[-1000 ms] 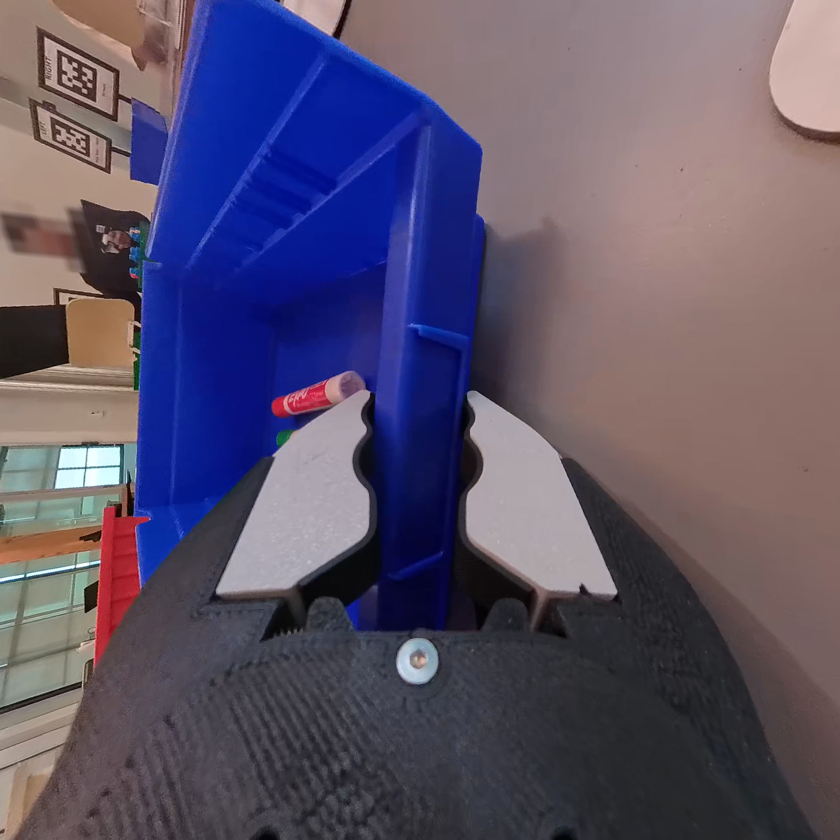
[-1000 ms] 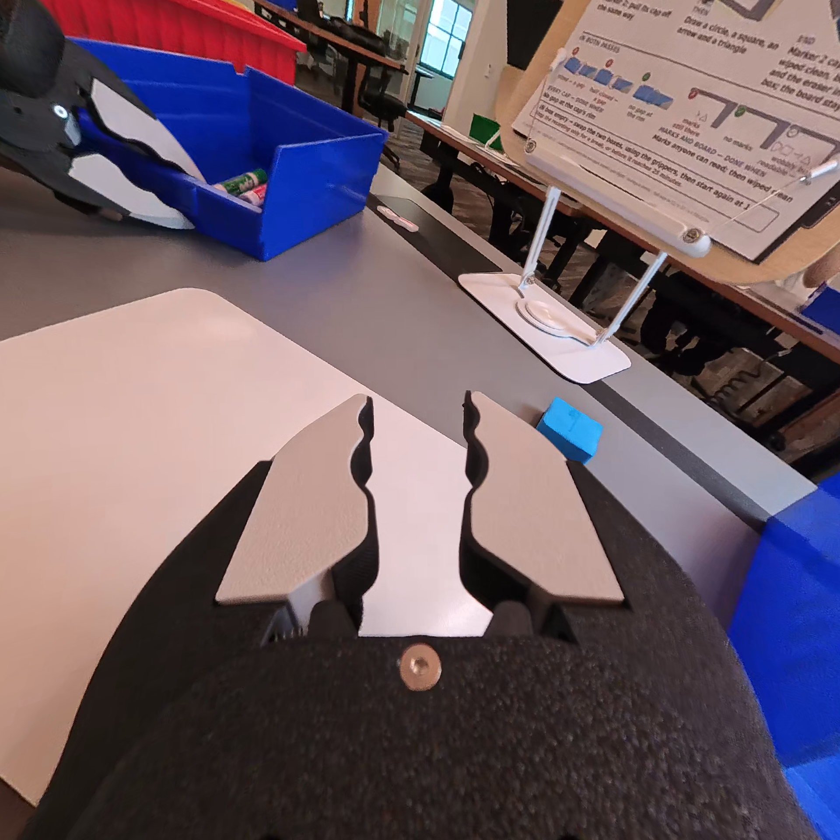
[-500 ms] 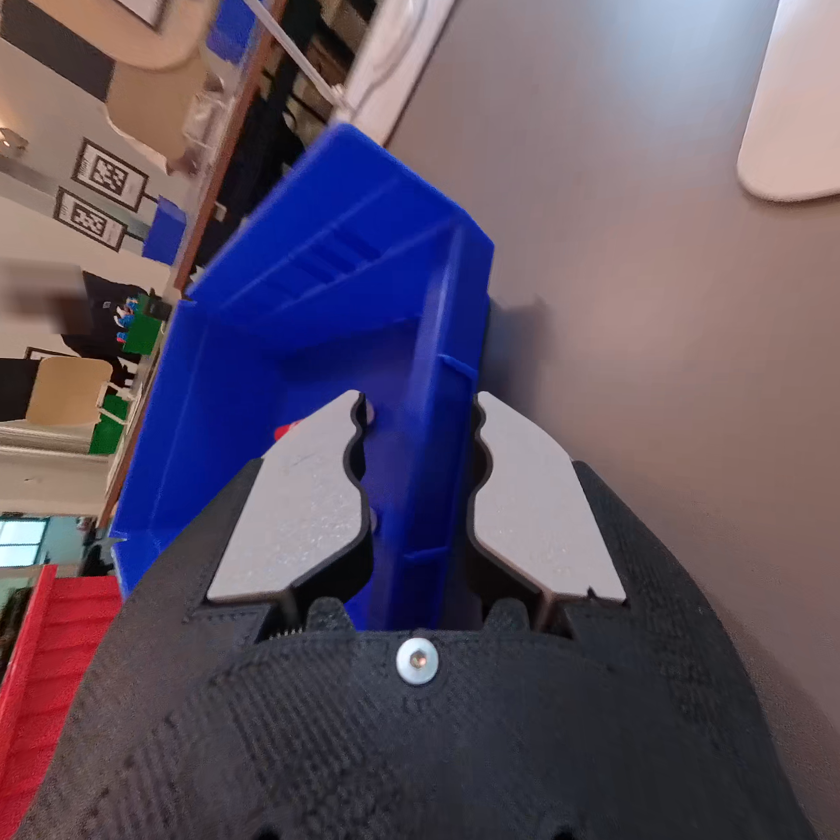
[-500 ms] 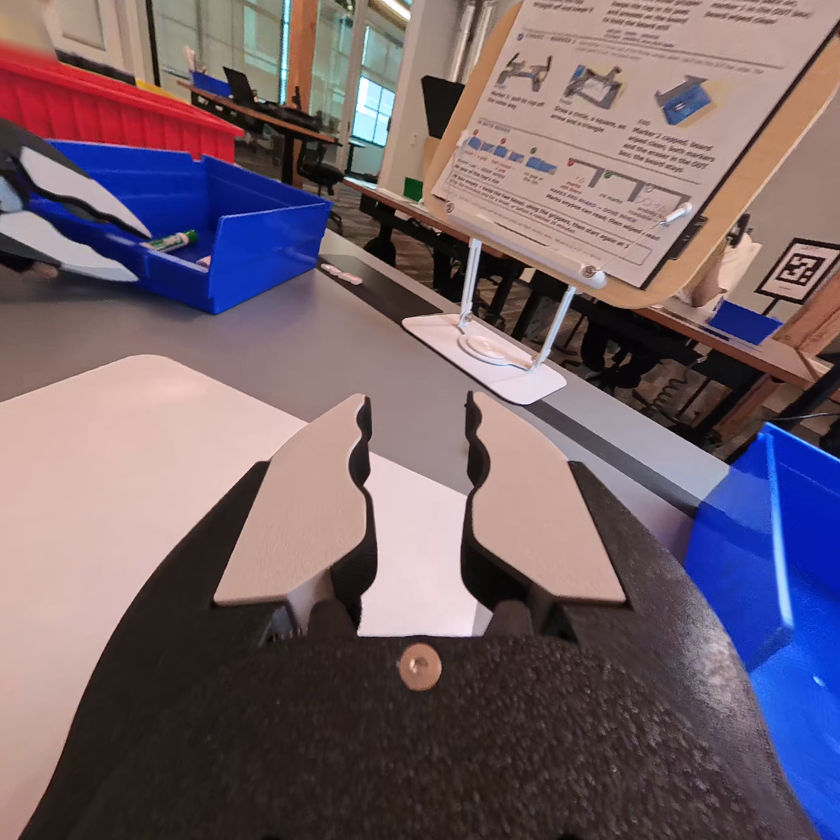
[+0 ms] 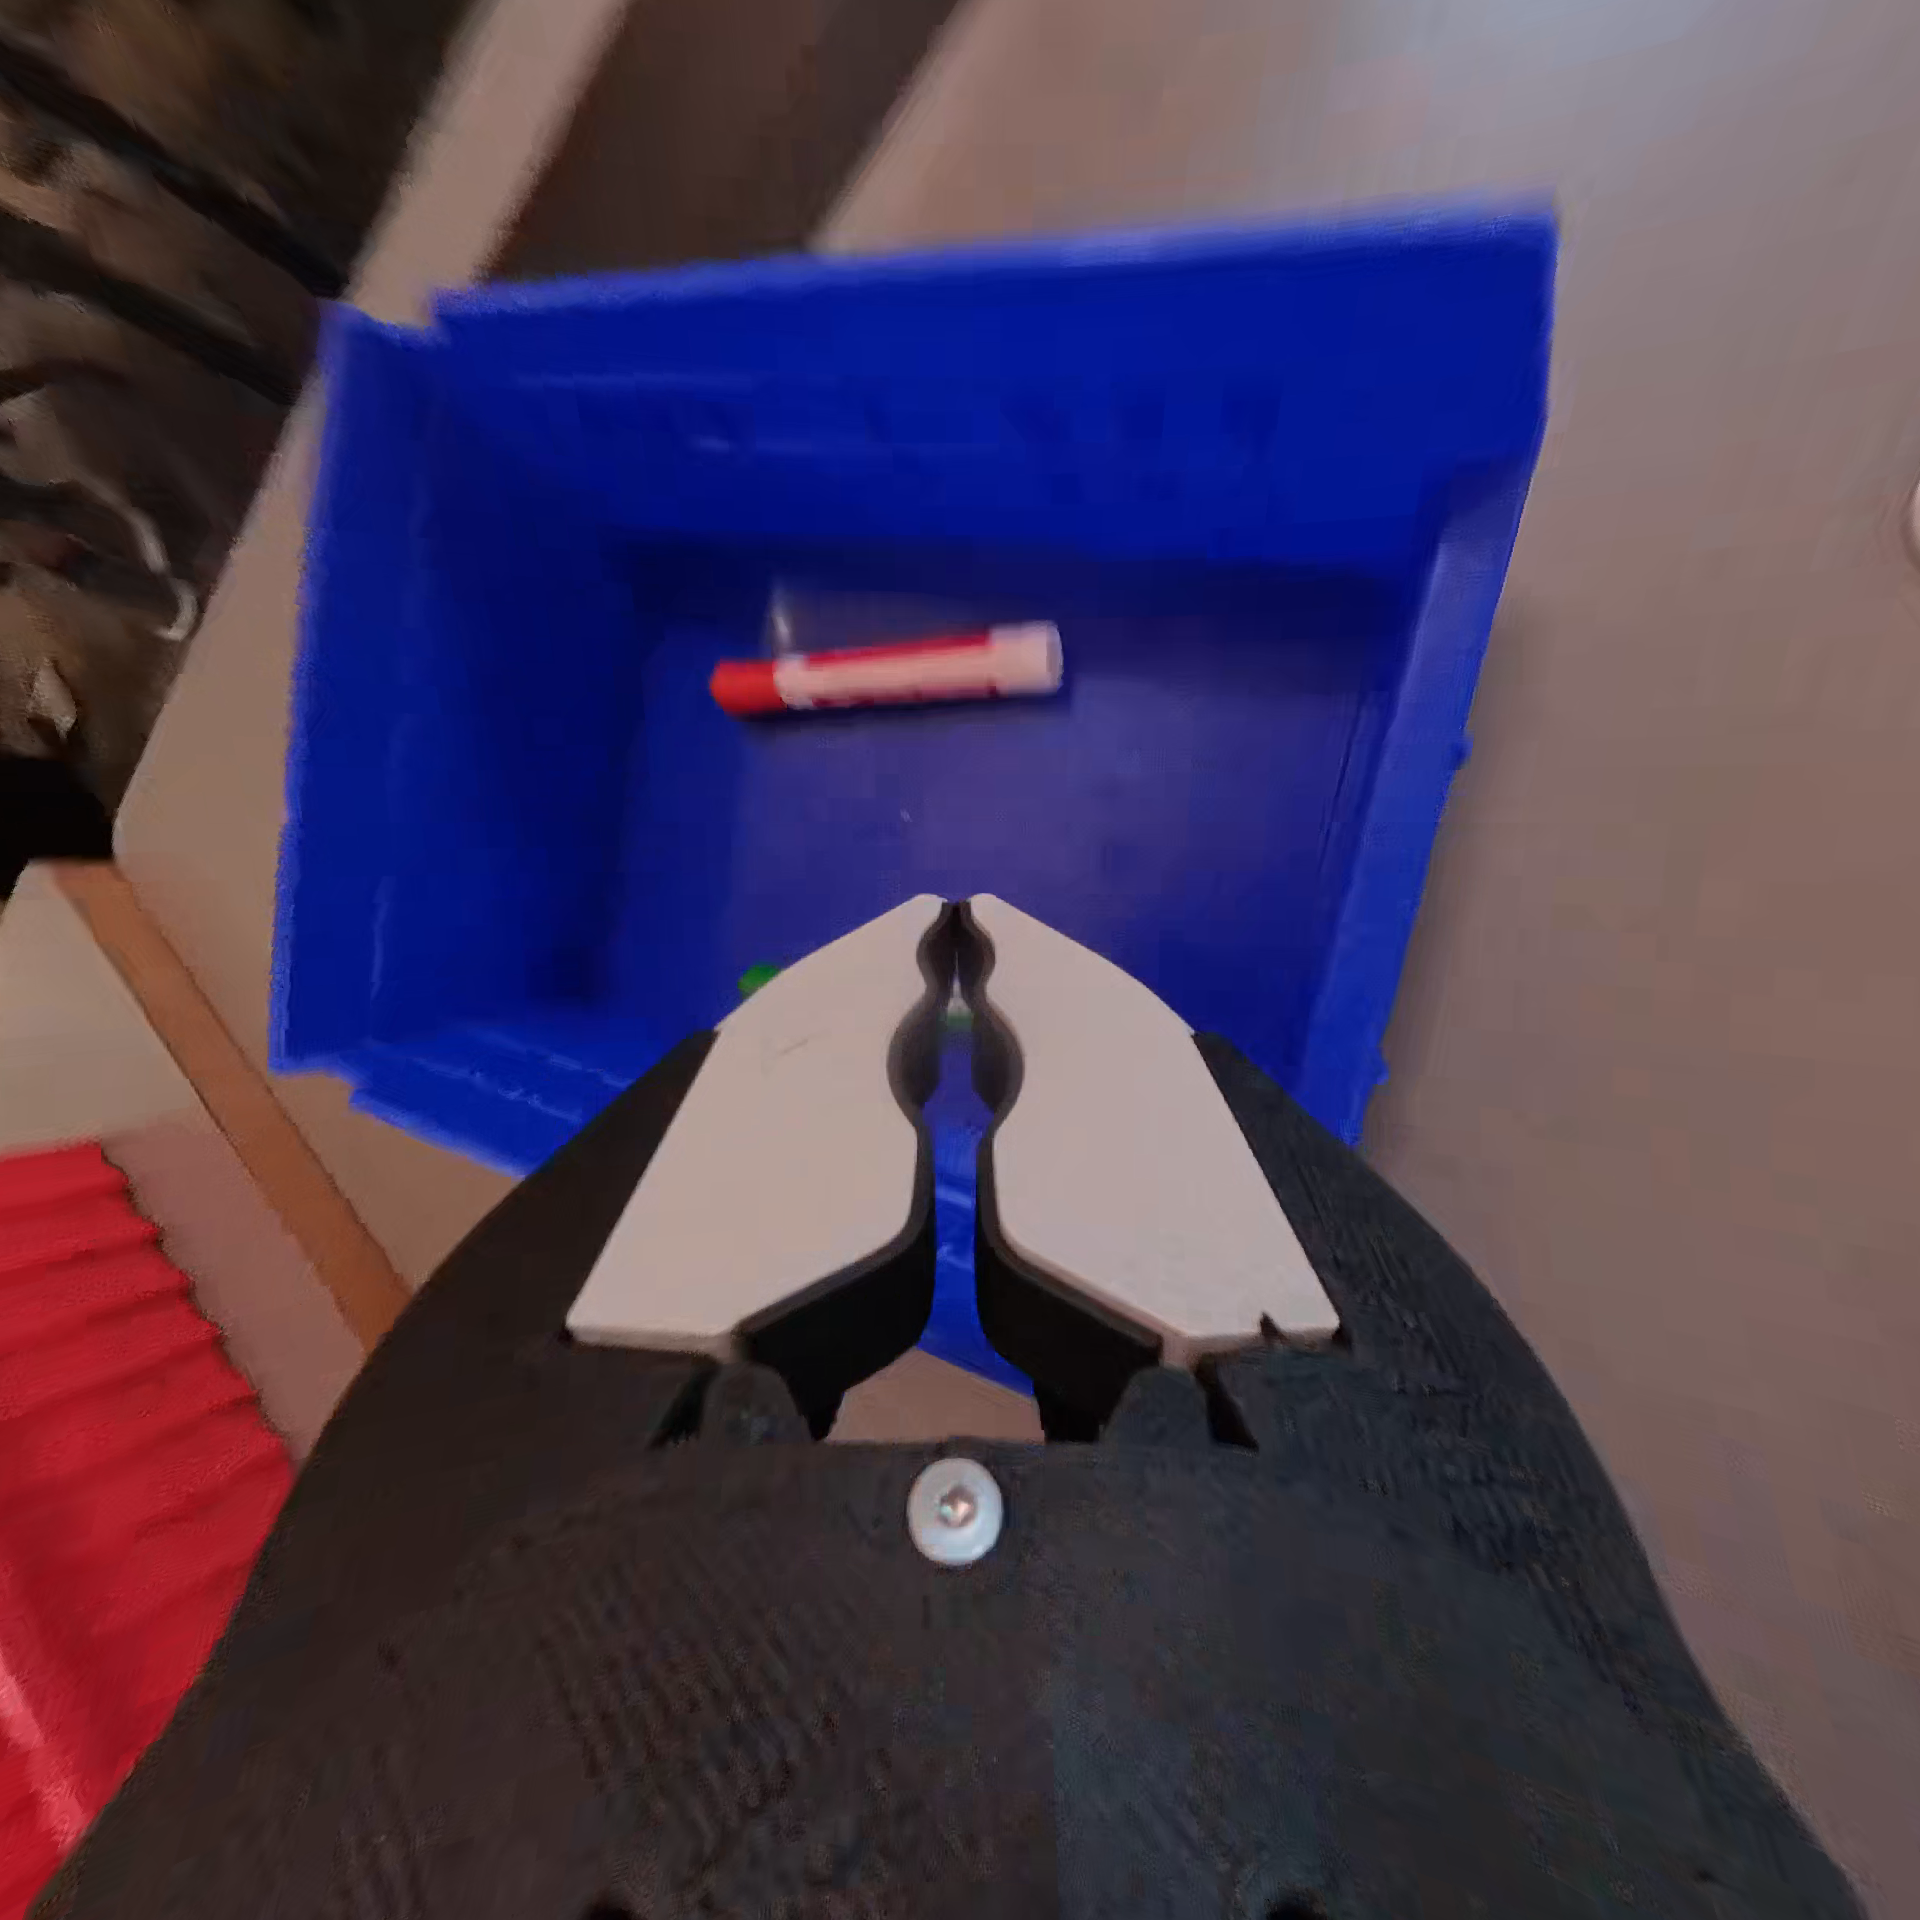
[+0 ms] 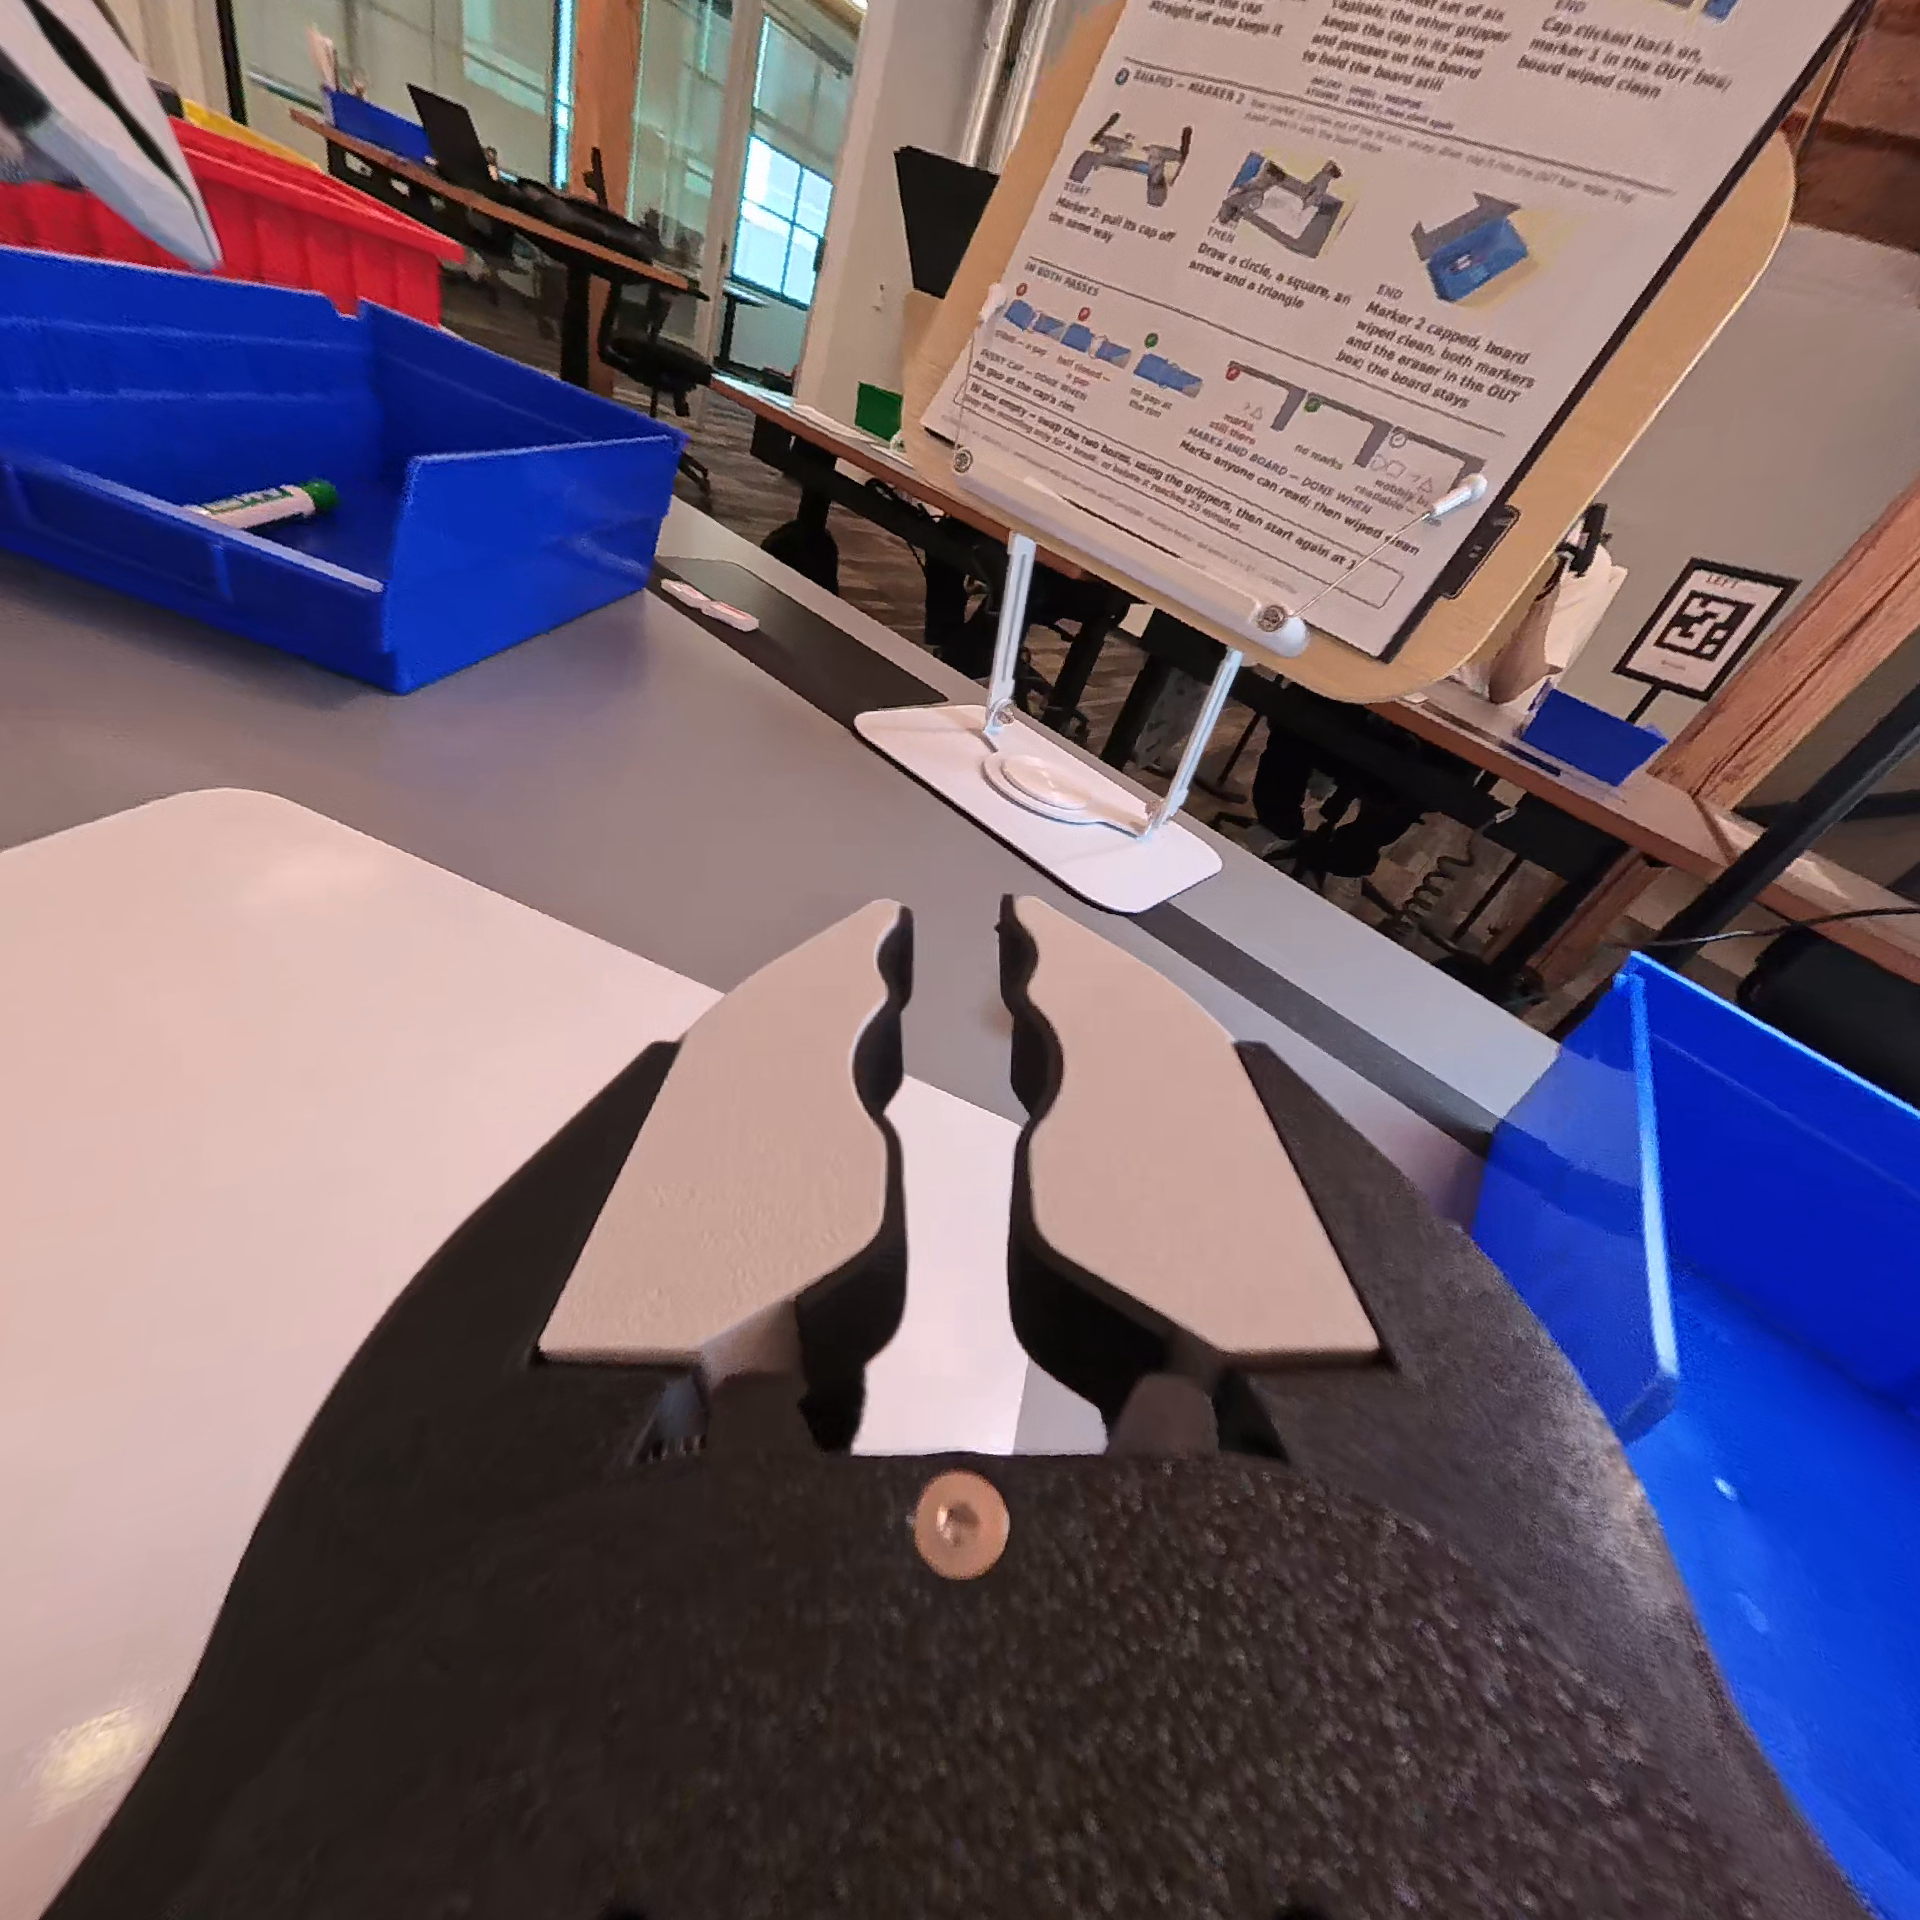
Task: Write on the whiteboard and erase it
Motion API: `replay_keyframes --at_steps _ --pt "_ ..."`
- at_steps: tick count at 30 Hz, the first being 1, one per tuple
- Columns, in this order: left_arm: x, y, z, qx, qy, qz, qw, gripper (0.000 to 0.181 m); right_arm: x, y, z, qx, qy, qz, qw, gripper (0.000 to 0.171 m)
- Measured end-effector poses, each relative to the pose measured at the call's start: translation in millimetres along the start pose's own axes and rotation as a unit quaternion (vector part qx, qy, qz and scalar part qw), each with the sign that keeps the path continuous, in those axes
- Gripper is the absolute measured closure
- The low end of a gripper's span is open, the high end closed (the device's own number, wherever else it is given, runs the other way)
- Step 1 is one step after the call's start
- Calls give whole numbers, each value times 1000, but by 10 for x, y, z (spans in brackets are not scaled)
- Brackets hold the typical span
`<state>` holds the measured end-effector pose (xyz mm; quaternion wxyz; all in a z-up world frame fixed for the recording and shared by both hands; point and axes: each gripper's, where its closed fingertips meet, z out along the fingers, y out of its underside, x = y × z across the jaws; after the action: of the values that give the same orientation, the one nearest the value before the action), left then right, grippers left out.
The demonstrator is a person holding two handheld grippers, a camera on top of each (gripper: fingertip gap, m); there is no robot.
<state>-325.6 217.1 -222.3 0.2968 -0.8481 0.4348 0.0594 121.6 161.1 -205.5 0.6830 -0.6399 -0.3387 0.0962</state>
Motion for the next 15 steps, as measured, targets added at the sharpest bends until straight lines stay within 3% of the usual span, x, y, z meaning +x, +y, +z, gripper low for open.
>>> replay_keyframes --at_steps 2,5,7,11,15 --pt "-72 253 225 -111 14 68 991 181 34 -34 -29 8 10 -2 1000 159" --pt "-188 662 410 -268 27 159 950 178 120 -29 -55 13 23 12 1000 158" --pt "-324 826 479 -340 9 195 920 157 178 9 -66 13 31 21 999 156" --pt "-421 828 691 -356 6 298 886 135 240 94 -60 5 35 33 999 155" --pt "-374 799 915 -325 27 374 868 134 223 170 -28 -7 27 34 999 155"
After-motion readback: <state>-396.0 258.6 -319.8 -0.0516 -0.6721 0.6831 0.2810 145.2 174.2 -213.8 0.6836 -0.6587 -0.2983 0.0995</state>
